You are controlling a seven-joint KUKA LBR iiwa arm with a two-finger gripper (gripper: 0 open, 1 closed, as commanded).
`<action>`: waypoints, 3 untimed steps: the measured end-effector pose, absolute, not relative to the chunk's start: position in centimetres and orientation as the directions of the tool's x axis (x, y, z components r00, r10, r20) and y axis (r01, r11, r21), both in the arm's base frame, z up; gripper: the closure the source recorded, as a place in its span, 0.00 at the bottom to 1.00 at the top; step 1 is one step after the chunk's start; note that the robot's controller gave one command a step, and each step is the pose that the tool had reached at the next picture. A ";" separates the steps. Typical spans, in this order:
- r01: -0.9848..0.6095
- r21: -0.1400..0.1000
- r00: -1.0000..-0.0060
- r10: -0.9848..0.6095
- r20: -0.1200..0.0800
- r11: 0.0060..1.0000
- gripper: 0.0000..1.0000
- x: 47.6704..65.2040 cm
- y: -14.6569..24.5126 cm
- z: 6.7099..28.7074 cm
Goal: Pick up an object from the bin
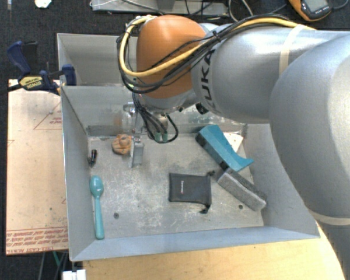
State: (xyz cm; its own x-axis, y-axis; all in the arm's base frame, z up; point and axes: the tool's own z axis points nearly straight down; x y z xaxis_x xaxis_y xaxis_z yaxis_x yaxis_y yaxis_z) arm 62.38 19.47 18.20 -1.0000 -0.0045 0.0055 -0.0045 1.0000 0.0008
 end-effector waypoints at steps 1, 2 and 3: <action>-0.001 0.002 -1.000 -0.001 -0.001 1.000 0.00 62.5 19.4 18.7; 0.080 0.004 -0.997 0.080 -0.004 0.997 0.00 63.6 17.8 12.5; 0.070 0.010 -0.998 0.070 -0.011 0.998 0.00 65.4 17.1 7.6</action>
Offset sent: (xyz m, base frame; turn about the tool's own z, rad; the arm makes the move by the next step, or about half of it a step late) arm 0.0190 -0.0316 -0.1120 0.1538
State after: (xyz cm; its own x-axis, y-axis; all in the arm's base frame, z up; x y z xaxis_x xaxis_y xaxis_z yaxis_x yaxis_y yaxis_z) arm 65.36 17.10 7.60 -0.9975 0.0698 -0.0106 0.0697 0.9975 0.0096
